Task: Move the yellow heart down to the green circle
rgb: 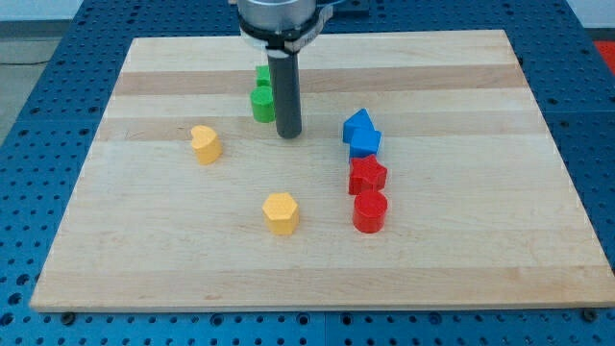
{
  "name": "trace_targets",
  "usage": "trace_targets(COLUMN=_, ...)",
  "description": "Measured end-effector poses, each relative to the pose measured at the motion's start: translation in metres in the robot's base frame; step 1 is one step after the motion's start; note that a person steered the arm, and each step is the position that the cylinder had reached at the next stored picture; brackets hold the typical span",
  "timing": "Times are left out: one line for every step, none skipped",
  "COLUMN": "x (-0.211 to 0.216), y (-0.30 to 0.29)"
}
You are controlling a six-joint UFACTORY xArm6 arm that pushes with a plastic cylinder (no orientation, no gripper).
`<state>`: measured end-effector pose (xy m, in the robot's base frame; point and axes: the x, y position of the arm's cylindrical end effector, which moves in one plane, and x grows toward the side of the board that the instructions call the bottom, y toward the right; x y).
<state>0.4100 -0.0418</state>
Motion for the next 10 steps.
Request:
trace_targets(x=0.039, y=-0.009)
trace_targets(x=0.06, y=-0.055)
trace_targets(x=0.049, y=-0.122)
trace_targets(x=0.028, y=-0.14)
trace_targets(x=0.018, y=-0.127)
trace_targets(x=0.018, y=-0.103)
trace_targets(x=0.018, y=-0.088)
trace_targets(x=0.018, y=-0.08)
trace_targets(x=0.019, y=-0.077)
trace_targets(x=0.026, y=-0.066)
